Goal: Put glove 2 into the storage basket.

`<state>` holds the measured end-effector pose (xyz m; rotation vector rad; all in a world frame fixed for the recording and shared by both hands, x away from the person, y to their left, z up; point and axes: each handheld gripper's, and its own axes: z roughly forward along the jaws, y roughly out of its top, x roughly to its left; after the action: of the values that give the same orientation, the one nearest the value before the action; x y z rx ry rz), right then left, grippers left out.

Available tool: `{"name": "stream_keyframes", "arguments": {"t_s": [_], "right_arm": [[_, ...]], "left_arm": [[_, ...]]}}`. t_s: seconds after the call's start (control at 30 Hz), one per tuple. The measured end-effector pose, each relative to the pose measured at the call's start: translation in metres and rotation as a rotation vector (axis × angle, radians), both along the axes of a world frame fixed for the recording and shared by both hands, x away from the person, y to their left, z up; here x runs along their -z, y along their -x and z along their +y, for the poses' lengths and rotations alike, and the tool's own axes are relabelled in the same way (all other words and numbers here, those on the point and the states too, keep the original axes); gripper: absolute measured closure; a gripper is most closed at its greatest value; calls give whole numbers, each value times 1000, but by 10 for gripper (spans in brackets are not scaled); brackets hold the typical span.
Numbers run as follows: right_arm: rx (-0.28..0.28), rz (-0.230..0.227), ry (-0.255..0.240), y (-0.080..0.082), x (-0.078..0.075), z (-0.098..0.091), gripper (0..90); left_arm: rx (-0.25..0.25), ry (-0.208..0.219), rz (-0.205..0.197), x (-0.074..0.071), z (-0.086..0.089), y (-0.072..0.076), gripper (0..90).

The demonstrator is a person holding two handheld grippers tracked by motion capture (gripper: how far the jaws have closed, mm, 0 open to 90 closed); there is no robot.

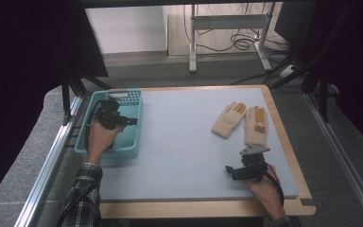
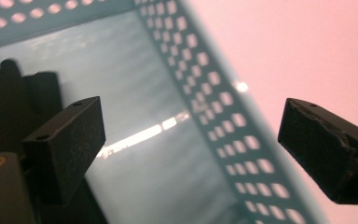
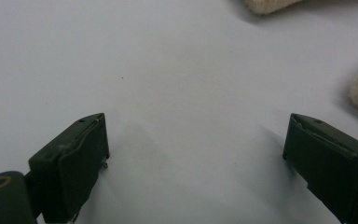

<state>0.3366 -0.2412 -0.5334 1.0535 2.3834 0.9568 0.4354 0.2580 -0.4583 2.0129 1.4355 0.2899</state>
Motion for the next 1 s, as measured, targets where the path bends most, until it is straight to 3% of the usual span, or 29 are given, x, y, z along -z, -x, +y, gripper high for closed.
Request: {"name": "stream_keyframes", "arguments": {"t_s": [0.37, 0.57, 0.83, 1.0], "right_arm": [[1, 4, -2, 0, 0, 0, 63], [3, 4, -5, 0, 0, 0, 63], [5, 4, -5, 0, 0, 0, 62], [7, 4, -5, 0, 0, 0, 60]], "left_arm": [[90, 0, -89, -16, -34, 19, 37], [165, -14, -140, -22, -62, 33, 27], [248, 3, -182, -15, -95, 59, 17], [287, -17, -195, -2, -114, 78, 11]]}}
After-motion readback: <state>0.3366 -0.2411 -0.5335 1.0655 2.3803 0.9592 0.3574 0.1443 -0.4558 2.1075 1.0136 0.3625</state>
